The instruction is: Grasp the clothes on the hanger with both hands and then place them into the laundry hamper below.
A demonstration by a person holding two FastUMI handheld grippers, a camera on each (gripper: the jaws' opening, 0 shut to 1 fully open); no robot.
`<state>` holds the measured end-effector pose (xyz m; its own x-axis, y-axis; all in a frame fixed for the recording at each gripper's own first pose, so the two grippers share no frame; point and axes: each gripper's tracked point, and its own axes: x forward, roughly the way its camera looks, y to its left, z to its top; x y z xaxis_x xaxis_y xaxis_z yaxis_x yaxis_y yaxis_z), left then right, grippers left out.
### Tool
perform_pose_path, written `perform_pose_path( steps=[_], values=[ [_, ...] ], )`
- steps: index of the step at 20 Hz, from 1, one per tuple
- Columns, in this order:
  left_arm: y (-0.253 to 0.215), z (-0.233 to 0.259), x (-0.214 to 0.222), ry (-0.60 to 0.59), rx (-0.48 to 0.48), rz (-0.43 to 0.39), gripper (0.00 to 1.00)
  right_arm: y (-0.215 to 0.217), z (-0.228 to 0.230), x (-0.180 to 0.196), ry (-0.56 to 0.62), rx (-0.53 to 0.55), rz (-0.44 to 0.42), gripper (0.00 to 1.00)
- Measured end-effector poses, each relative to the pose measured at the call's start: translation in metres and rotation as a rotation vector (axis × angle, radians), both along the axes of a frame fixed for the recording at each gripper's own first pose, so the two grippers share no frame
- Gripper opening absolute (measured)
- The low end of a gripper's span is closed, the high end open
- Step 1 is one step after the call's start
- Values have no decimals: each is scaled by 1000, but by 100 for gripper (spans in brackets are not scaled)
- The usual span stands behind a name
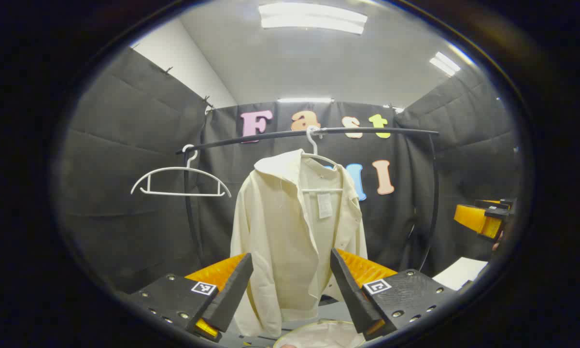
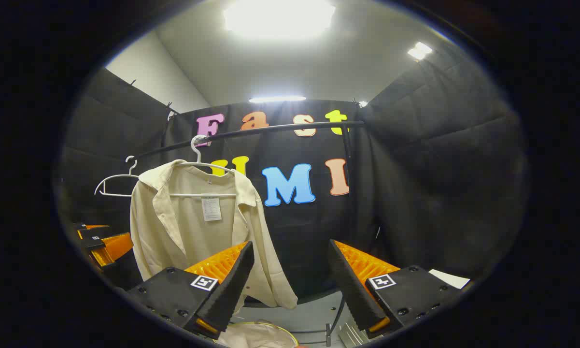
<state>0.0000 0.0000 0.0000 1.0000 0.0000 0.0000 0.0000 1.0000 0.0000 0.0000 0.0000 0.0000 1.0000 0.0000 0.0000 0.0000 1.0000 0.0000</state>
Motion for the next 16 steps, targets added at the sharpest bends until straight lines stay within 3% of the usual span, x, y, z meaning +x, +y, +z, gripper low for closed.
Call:
perform_pose_path(
  steps=[9, 10, 15, 16],
  values=[
    [12, -6, 5, 2, 11, 37, 94, 9, -9, 13, 24, 2, 33, 97],
    [13, -6, 5, 3, 12, 36, 94, 12, -13, 12, 31, 0, 39, 92],
    [15, -7, 3, -3, 16, 33, 94, 17, -15, 16, 41, -1, 38, 97],
    [16, -7, 2, -5, 18, 29, 94, 19, -15, 16, 40, 0, 37, 92]
  ],
)
